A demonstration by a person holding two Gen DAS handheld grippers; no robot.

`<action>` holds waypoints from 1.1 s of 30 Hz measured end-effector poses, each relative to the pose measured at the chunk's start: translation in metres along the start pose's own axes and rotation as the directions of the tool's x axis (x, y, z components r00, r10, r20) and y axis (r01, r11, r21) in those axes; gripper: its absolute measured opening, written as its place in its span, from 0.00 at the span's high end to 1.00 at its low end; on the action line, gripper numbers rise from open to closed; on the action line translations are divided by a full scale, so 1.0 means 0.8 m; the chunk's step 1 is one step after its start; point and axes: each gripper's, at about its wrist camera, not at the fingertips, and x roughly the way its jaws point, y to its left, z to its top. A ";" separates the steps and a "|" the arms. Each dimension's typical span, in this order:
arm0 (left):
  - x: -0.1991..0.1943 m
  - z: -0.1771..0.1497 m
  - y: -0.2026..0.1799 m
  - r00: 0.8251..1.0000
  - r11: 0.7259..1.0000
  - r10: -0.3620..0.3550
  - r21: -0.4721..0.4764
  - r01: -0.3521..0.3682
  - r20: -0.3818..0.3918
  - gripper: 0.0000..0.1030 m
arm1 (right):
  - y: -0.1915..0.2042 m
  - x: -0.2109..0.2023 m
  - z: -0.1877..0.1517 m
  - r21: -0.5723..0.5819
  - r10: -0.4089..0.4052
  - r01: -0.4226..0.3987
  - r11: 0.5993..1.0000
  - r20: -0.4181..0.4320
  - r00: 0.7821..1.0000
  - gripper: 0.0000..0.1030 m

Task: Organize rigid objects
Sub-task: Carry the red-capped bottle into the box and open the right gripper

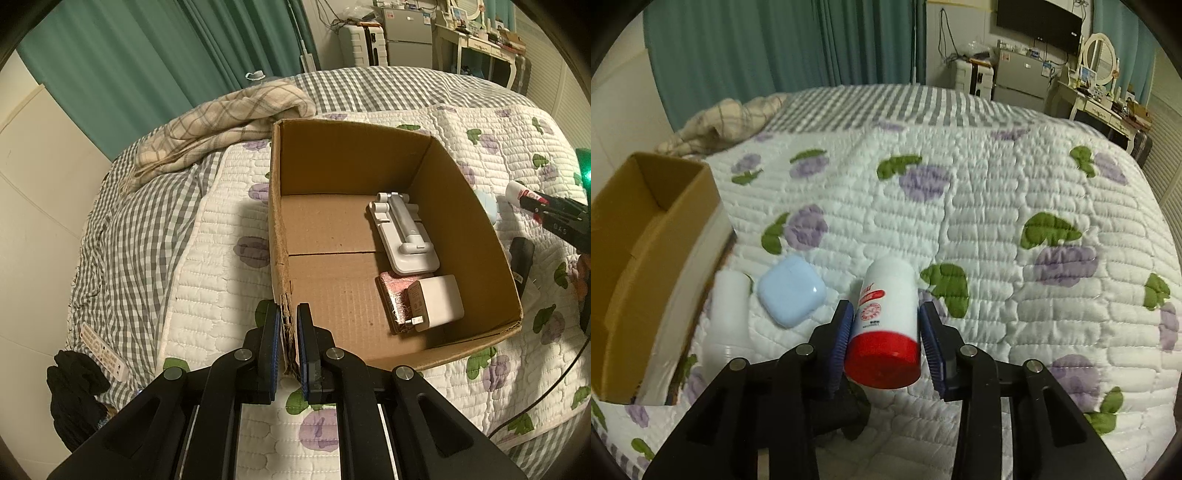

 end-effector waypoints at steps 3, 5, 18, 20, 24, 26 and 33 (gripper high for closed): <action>0.000 0.000 0.000 1.000 1.000 0.001 0.001 -0.001 0.000 0.92 | 0.002 -0.011 0.006 -0.008 0.000 0.000 1.000 0.017 1.000 0.65; 0.000 0.000 0.000 1.000 1.000 0.001 0.001 -0.001 0.000 0.92 | 0.006 -0.022 0.011 -0.023 0.000 0.001 1.000 0.037 0.999 0.65; 0.000 0.001 -0.002 1.000 1.000 -0.003 -0.001 0.003 0.000 0.92 | 0.090 -0.132 0.077 -0.153 0.144 -0.110 0.982 0.231 0.962 0.65; 0.000 0.001 -0.004 1.000 1.000 -0.006 -0.002 0.006 0.000 0.92 | 0.109 -0.136 0.083 -0.180 0.165 -0.123 0.976 0.242 0.956 0.65; 0.000 0.002 -0.005 1.000 1.000 -0.006 -0.001 0.006 0.001 0.92 | 0.156 -0.129 0.090 -0.226 0.215 -0.162 0.961 0.234 0.948 0.65; 0.000 0.002 -0.004 1.000 1.000 -0.007 -0.002 0.007 0.000 0.92 | 0.173 -0.121 0.091 -0.234 0.240 -0.188 0.954 0.219 0.946 0.65; 0.002 0.003 -0.003 1.000 1.000 -0.018 -0.004 0.018 0.005 0.92 | 0.237 -0.068 0.074 -0.279 0.255 -0.210 0.937 0.136 0.957 0.65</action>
